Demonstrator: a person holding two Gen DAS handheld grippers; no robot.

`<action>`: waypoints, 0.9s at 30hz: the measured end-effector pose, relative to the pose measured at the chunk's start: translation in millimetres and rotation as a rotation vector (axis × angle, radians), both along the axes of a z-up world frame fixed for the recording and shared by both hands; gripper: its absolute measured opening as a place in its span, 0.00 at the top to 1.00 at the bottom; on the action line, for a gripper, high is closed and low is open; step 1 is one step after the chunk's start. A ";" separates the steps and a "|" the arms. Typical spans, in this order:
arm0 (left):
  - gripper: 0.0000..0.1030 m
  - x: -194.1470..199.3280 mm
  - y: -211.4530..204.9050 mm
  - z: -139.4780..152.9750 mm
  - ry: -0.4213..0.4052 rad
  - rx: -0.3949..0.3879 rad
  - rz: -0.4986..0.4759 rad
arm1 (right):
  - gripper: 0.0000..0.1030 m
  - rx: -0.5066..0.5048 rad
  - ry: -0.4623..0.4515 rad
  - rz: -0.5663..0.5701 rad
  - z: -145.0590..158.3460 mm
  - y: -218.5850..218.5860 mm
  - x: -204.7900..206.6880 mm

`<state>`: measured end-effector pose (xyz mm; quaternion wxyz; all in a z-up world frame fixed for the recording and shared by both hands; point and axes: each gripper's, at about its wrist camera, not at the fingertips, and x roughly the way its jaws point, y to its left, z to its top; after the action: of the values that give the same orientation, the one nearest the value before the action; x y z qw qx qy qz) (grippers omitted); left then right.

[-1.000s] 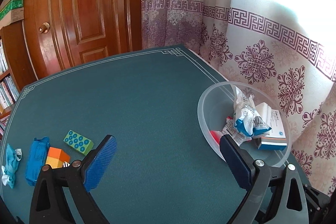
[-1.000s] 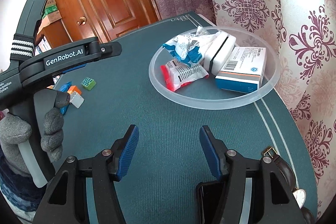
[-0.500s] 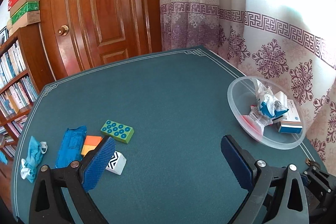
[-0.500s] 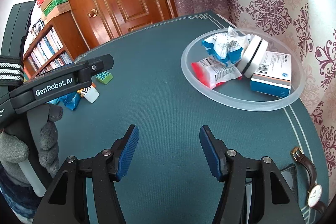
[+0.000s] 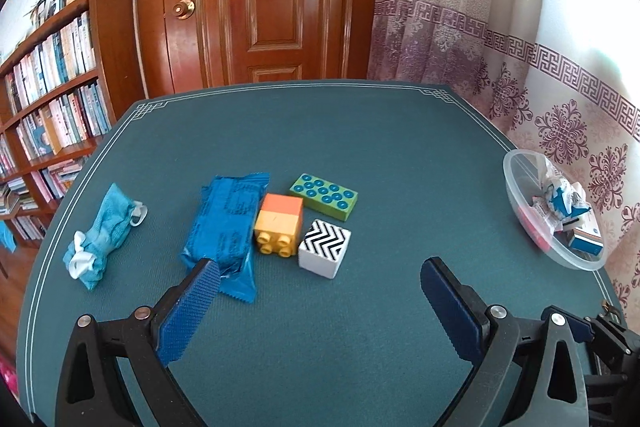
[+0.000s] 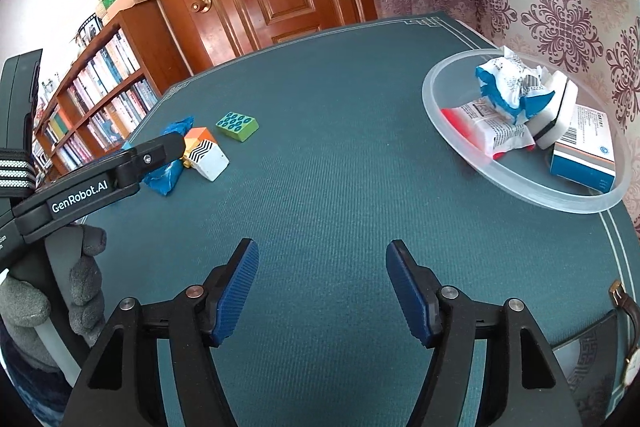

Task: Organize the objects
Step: 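Withdraw both grippers from the bowl toward the blue towel and blocks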

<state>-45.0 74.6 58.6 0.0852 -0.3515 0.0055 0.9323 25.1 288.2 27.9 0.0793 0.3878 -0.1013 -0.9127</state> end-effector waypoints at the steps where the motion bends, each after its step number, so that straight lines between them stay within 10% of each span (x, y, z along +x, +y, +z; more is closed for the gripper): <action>1: 0.01 0.2 -6.5 -2.1 -0.008 0.006 0.013 | 0.34 0.001 -0.003 0.004 -1.1 -2.4 -0.8; 27: 0.01 -11.8 -148.2 -14.1 -0.027 -0.024 0.296 | 0.34 0.011 -0.046 0.111 -17.3 -59.0 -19.0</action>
<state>-56.8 -73.6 44.5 -0.0572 -0.3619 -0.0362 0.9298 6.1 229.1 10.6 0.1252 0.4139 -0.0766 -0.8984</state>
